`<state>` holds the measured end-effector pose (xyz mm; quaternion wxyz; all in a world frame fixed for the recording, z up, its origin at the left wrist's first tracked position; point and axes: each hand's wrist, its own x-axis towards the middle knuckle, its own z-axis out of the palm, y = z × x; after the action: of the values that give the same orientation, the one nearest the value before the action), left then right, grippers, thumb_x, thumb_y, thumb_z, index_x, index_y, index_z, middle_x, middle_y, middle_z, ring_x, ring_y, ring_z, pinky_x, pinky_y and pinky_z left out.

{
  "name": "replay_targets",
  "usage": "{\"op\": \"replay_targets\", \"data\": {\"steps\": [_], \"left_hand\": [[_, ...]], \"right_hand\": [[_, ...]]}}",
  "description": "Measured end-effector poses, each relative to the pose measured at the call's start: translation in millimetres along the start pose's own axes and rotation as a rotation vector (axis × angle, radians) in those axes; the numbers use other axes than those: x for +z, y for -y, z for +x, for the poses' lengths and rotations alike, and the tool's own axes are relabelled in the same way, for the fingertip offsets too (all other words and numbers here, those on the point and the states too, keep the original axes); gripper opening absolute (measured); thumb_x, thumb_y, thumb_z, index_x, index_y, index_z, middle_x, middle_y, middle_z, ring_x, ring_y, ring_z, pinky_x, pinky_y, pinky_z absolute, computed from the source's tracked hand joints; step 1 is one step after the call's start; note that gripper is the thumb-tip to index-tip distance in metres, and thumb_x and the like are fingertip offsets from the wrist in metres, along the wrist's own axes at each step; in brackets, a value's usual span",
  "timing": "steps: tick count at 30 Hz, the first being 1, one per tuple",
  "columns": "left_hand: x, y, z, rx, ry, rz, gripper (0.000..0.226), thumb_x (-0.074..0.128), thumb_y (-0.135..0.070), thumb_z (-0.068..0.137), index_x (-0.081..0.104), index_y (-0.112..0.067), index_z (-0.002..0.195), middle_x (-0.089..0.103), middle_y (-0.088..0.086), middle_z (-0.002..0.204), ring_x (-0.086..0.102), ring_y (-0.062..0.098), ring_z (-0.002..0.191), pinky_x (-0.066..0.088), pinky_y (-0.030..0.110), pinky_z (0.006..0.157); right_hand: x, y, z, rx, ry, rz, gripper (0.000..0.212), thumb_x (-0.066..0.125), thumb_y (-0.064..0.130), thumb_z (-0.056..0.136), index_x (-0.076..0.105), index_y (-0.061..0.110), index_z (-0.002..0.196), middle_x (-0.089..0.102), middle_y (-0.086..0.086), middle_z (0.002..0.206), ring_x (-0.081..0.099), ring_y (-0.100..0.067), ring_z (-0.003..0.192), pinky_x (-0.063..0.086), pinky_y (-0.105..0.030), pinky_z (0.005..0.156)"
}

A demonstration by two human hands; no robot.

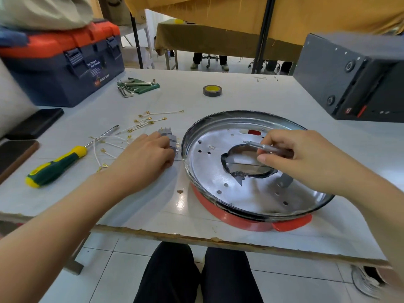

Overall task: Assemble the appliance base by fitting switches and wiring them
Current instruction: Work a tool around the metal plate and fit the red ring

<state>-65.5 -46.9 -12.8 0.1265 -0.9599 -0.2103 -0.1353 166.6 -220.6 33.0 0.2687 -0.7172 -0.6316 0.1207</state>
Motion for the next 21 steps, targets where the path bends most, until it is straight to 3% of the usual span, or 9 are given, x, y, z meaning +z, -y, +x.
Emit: {"op": "replay_targets", "data": {"steps": [4, 12, 16, 19, 21], "left_hand": [[-2, -5, -2, 0.014, 0.017, 0.063, 0.021, 0.083, 0.001, 0.061, 0.064, -0.008, 0.062, 0.056, 0.010, 0.066, 0.055, 0.030, 0.061, 0.027, 0.029, 0.056], [0, 0, -8, -0.044, 0.010, 0.059, 0.008, 0.076, -0.005, 0.074, 0.069, -0.009, 0.074, 0.057, 0.011, 0.077, 0.054, 0.031, 0.074, 0.036, 0.036, 0.059], [1, -1, -11, -0.027, -0.025, 0.085, 0.005, 0.071, -0.008, 0.080, 0.067, -0.007, 0.078, 0.058, 0.013, 0.082, 0.054, 0.032, 0.076, 0.039, 0.038, 0.061], [-6, -5, -8, -0.054, -0.096, -0.027, 0.006, 0.059, -0.007, 0.089, 0.063, -0.003, 0.086, 0.058, 0.014, 0.086, 0.052, 0.033, 0.078, 0.040, 0.039, 0.066], [-18, -12, -3, -0.134, -0.178, -0.238, 0.005, 0.054, -0.005, 0.092, 0.058, -0.005, 0.089, 0.060, 0.009, 0.084, 0.053, 0.027, 0.074, 0.034, 0.027, 0.067]], "right_hand": [[-1, -1, 0, -0.020, -0.026, -0.015, 0.012, 0.061, 0.030, 0.086, 0.059, 0.027, 0.074, 0.064, 0.001, 0.068, 0.047, -0.008, 0.057, 0.036, -0.020, 0.056], [-1, -2, -1, -0.004, -0.007, 0.014, 0.011, 0.060, 0.032, 0.085, 0.061, 0.027, 0.075, 0.066, -0.003, 0.070, 0.055, -0.015, 0.058, 0.041, -0.027, 0.062], [0, -2, 0, -0.007, 0.004, -0.020, 0.017, 0.060, 0.030, 0.087, 0.063, 0.018, 0.075, 0.061, -0.005, 0.066, 0.050, -0.014, 0.060, 0.038, -0.029, 0.060], [1, -4, 0, -0.017, 0.012, -0.087, 0.027, 0.057, 0.028, 0.091, 0.061, 0.010, 0.071, 0.049, 0.001, 0.055, 0.043, -0.007, 0.056, 0.031, -0.024, 0.054], [-2, -8, 0, -0.010, -0.029, -0.108, 0.028, 0.053, 0.025, 0.094, 0.063, 0.014, 0.069, 0.052, 0.005, 0.054, 0.046, -0.002, 0.056, 0.034, -0.017, 0.054]]}}
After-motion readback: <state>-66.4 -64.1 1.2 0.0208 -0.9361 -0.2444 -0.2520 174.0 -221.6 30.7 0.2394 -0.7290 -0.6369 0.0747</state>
